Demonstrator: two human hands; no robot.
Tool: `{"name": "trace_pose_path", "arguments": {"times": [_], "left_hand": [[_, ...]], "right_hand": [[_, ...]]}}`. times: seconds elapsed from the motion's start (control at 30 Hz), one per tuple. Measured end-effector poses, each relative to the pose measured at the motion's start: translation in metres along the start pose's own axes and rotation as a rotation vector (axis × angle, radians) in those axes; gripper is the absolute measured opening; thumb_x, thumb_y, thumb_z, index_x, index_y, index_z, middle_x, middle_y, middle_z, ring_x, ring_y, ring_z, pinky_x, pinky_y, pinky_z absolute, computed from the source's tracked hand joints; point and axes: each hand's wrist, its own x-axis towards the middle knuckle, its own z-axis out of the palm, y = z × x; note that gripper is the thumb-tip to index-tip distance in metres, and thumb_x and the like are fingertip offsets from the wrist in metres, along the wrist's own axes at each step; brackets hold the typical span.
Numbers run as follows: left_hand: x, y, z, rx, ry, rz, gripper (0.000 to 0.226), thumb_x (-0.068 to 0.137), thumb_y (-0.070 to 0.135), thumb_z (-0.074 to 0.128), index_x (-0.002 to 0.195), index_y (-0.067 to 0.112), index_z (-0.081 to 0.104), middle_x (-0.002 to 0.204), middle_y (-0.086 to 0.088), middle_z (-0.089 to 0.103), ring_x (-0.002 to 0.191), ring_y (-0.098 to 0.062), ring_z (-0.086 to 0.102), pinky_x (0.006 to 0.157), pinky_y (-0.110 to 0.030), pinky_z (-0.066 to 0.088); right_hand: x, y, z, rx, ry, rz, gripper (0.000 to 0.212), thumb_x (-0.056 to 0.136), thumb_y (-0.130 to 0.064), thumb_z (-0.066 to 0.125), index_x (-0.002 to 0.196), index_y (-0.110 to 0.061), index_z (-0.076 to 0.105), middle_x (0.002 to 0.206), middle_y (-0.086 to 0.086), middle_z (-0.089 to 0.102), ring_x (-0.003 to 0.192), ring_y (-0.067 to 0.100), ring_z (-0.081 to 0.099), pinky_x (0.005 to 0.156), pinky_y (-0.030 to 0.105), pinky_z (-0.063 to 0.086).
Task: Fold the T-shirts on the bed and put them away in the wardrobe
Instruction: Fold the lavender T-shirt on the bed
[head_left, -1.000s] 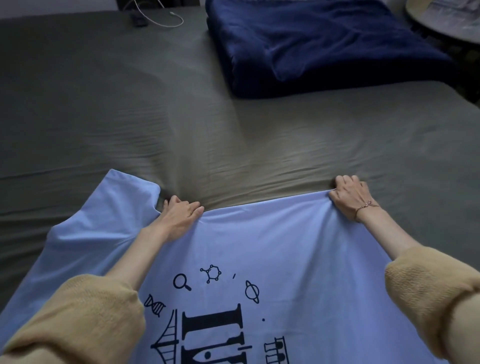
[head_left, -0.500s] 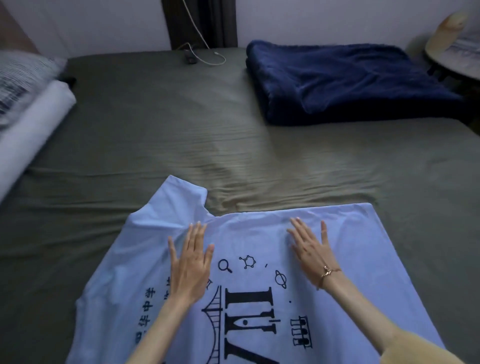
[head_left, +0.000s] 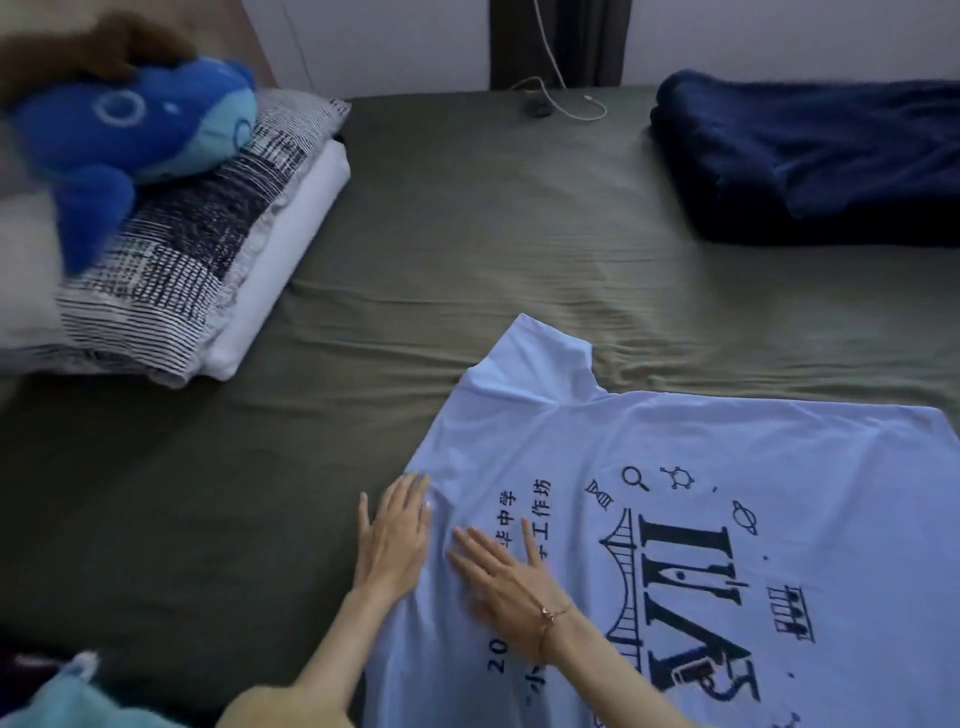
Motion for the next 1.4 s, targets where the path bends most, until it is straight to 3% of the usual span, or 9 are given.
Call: {"name": "trace_pose_path", "arguments": {"times": [0.07, 0.2, 0.3, 0.47, 0.57, 0.73, 0.87, 1.07, 1.4], "left_hand": [[0.018, -0.010, -0.007, -0.140, 0.079, -0.065, 0.058, 0.092, 0.040, 0.026, 0.135, 0.009, 0.049, 0.139, -0.008, 0.049, 0.126, -0.026, 0.048, 0.102, -0.045, 0.037], [0.060, -0.025, -0.010, -0.309, -0.132, -0.278, 0.035, 0.094, 0.034, 0.052, 0.119, 0.011, 0.058, 0.129, -0.013, 0.046, 0.125, -0.029, 0.037, 0.103, -0.034, 0.031], [0.066, -0.037, -0.005, -0.401, -0.171, -0.340, 0.020, 0.094, 0.030, 0.052, 0.094, 0.013, 0.063, 0.121, -0.017, 0.051, 0.120, -0.032, 0.043, 0.101, -0.033, 0.034], [0.060, -0.045, -0.002, -0.571, -0.120, -0.315, 0.028, 0.096, 0.018, 0.049, 0.068, 0.019, 0.045, 0.105, -0.018, 0.050, 0.109, -0.034, 0.049, 0.090, -0.031, 0.037], [0.053, -0.051, -0.005, -0.679, -0.069, -0.281, 0.021, 0.095, 0.008, 0.049, 0.075, 0.012, 0.052, 0.095, -0.014, 0.051, 0.102, -0.033, 0.054, 0.071, -0.023, 0.030], [0.053, -0.061, -0.007, -0.557, -0.073, -0.246, 0.016, 0.099, 0.025, 0.042, 0.089, 0.017, 0.050, 0.099, -0.011, 0.063, 0.101, -0.031, 0.058, 0.072, -0.029, 0.034], [0.071, -0.043, -0.014, -0.025, -0.063, -0.168, 0.033, 0.101, 0.036, 0.030, 0.105, 0.010, 0.050, 0.110, -0.013, 0.064, 0.106, -0.033, 0.059, 0.079, -0.037, 0.042], [0.126, -0.026, -0.009, -0.577, -0.072, -0.047, 0.033, 0.097, 0.042, 0.042, 0.090, 0.017, 0.060, 0.099, -0.003, 0.063, 0.098, -0.024, 0.057, 0.078, -0.033, 0.039], [0.165, -0.052, 0.020, -0.840, -0.227, -0.064, 0.029, 0.059, 0.056, 0.072, 0.077, 0.033, 0.073, 0.059, 0.013, 0.053, 0.060, -0.007, 0.048, 0.066, -0.027, 0.041]], "right_hand": [[0.001, -0.028, 0.010, 0.022, -0.066, -0.035, 0.060, 0.071, -0.048, 0.034, 0.121, -0.029, 0.060, 0.127, -0.013, 0.060, 0.120, 0.003, 0.052, 0.106, 0.054, 0.003], [0.007, -0.050, 0.021, 0.006, 0.001, -0.005, 0.067, 0.070, -0.055, 0.036, 0.128, -0.023, 0.051, 0.132, -0.013, 0.056, 0.129, 0.006, 0.040, 0.106, 0.058, 0.000], [0.009, -0.057, 0.020, -0.058, 0.067, -0.003, 0.073, 0.069, -0.059, 0.037, 0.126, -0.019, 0.059, 0.135, -0.010, 0.054, 0.143, 0.016, 0.015, 0.103, 0.063, 0.005], [0.005, -0.061, 0.027, -0.110, 0.061, 0.010, 0.077, 0.072, -0.063, 0.035, 0.133, -0.018, 0.048, 0.138, -0.009, 0.051, 0.134, 0.010, 0.030, 0.101, 0.064, 0.004], [0.007, -0.064, 0.026, -0.101, 0.086, 0.018, 0.068, 0.078, -0.062, 0.034, 0.129, -0.022, 0.057, 0.136, -0.011, 0.052, 0.132, 0.007, 0.032, 0.100, 0.061, 0.007], [0.044, -0.035, -0.002, -0.017, 0.282, 0.187, 0.035, 0.077, -0.034, 0.047, 0.105, -0.029, 0.068, 0.119, -0.011, 0.064, 0.113, 0.006, 0.060, 0.104, 0.065, 0.019], [0.087, 0.013, -0.045, 0.076, 0.129, 0.349, 0.041, 0.098, -0.016, 0.038, 0.138, -0.022, 0.041, 0.152, -0.010, 0.027, 0.142, 0.005, 0.022, 0.110, 0.063, 0.000], [0.134, 0.095, -0.073, 0.135, 0.082, 0.623, 0.043, 0.097, -0.013, 0.035, 0.140, -0.020, 0.034, 0.154, -0.006, 0.019, 0.141, 0.011, 0.021, 0.112, 0.057, -0.002], [0.214, 0.194, -0.075, 0.265, 0.094, 0.756, 0.021, 0.091, -0.018, 0.052, 0.109, -0.023, 0.059, 0.137, 0.009, 0.038, 0.137, 0.022, 0.027, 0.108, 0.064, 0.006]]}}
